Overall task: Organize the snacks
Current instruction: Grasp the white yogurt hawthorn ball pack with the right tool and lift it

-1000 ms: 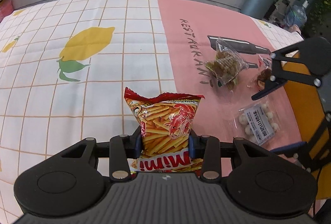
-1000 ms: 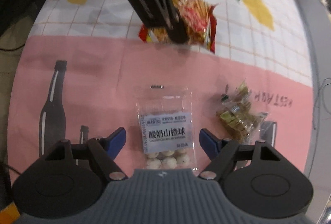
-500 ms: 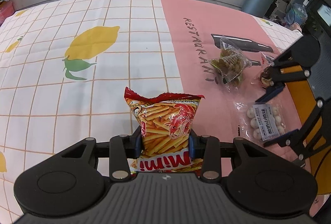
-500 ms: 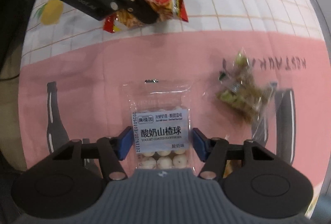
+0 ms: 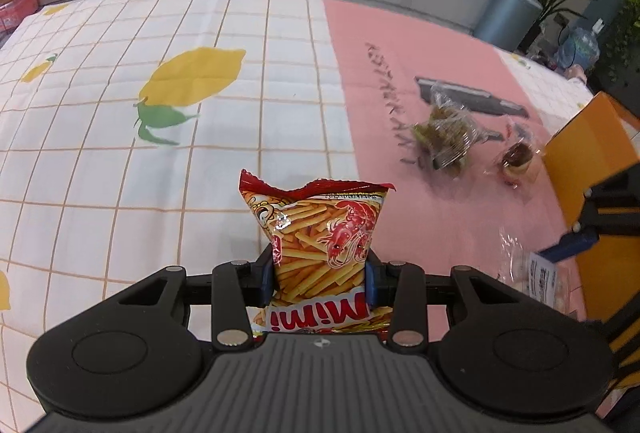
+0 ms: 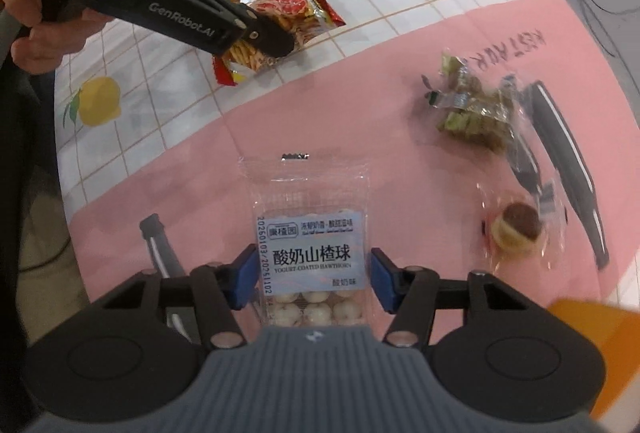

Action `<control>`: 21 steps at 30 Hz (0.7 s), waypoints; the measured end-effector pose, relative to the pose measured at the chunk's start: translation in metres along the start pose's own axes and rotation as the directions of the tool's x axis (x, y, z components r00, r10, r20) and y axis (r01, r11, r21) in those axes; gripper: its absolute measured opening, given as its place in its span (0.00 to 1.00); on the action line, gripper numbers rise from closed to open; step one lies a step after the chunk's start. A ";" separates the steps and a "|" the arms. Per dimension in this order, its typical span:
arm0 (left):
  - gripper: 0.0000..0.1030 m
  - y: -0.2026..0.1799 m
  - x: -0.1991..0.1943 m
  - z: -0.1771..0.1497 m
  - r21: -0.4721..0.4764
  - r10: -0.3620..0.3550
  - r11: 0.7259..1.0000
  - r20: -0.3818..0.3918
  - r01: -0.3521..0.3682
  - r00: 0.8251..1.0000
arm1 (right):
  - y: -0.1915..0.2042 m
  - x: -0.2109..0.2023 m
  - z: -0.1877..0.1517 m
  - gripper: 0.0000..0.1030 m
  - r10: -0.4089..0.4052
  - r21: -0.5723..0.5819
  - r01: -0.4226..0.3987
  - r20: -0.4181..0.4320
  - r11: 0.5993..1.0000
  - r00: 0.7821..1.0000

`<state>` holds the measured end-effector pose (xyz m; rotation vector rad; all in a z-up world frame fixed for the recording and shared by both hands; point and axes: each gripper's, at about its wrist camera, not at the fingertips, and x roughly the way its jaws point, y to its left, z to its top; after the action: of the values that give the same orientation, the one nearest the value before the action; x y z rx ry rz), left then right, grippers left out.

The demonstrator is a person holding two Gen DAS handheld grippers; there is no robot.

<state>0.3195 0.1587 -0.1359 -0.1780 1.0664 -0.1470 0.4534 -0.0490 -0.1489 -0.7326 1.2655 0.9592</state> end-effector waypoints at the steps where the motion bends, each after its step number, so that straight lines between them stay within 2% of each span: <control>1: 0.44 -0.002 -0.002 0.001 0.005 -0.006 1.000 0.011 0.006 1.000 | -0.003 0.000 0.002 0.54 0.000 0.018 0.000 0.001 1.000 1.000; 6: 0.44 -0.015 -0.018 0.003 0.049 -0.045 0.998 0.068 0.041 0.997 | -0.001 -0.023 -0.012 0.53 -0.034 0.183 0.031 0.015 0.983 0.999; 11: 0.44 -0.026 -0.031 0.005 0.051 -0.064 0.997 0.093 0.059 0.994 | 0.000 -0.071 -0.027 0.53 -0.077 0.250 0.050 0.099 0.967 0.992; 17: 0.44 -0.049 -0.067 0.000 0.109 -0.131 0.988 0.174 0.113 0.976 | -0.026 -0.142 -0.072 0.53 -0.198 0.401 0.097 0.221 0.911 0.955; 21: 0.44 -0.060 -0.081 0.001 0.069 -0.174 0.984 0.179 0.164 0.968 | -0.051 -0.168 -0.111 0.53 -0.289 0.520 0.140 0.217 0.843 0.932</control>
<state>0.2794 0.1167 -0.0531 -0.2299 0.8613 -0.3071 0.4449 -0.1995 -0.0062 -0.3029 1.0760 0.4917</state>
